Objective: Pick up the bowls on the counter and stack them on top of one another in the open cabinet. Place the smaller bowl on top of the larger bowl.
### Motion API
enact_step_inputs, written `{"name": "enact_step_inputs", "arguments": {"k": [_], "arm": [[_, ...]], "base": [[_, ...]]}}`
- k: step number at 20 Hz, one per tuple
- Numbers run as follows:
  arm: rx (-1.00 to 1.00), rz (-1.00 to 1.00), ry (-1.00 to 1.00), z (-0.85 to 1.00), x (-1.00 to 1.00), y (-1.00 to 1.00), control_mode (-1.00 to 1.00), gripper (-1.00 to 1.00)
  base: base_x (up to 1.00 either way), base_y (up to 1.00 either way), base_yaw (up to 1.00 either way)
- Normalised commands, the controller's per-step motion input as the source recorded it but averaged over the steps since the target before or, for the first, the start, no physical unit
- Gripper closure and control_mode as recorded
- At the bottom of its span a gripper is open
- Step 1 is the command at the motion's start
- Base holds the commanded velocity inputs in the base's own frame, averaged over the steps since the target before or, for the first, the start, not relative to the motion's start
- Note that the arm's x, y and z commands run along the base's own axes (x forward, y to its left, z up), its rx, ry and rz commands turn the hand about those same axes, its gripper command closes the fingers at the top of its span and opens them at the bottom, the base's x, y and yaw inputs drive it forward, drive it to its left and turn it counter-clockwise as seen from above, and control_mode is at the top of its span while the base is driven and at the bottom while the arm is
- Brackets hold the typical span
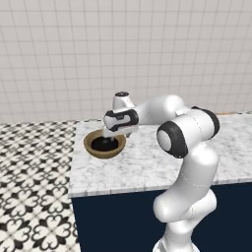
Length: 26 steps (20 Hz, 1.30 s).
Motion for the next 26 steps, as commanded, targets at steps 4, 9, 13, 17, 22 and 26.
{"name": "enact_step_inputs", "arguments": {"k": [4, 9, 13, 17, 22, 26], "arm": [[0.19, -0.21, 0.00, -0.08, -0.14, -0.17, -1.00, -1.00], [0.02, -0.10, 0.00, -0.22, 0.00, -0.01, -1.00, -1.00], [0.03, -0.10, 0.00, -0.26, 0.00, 0.00, -1.00, -1.00], [0.03, -0.10, 0.00, -0.24, 0.00, 0.00, -1.00, -1.00], [0.00, -0.08, 0.00, -0.20, 0.08, 0.05, -1.00, 1.00], [0.00, 0.00, 0.00, 0.00, 0.00, 0.00, -1.00, 1.00]], "base": [[0.00, 0.00, 0.00], [0.00, 0.00, 0.00], [0.00, 0.00, 0.00], [0.00, 0.00, 0.00], [0.00, 0.00, 0.00], [0.00, 0.00, 0.00]]}}
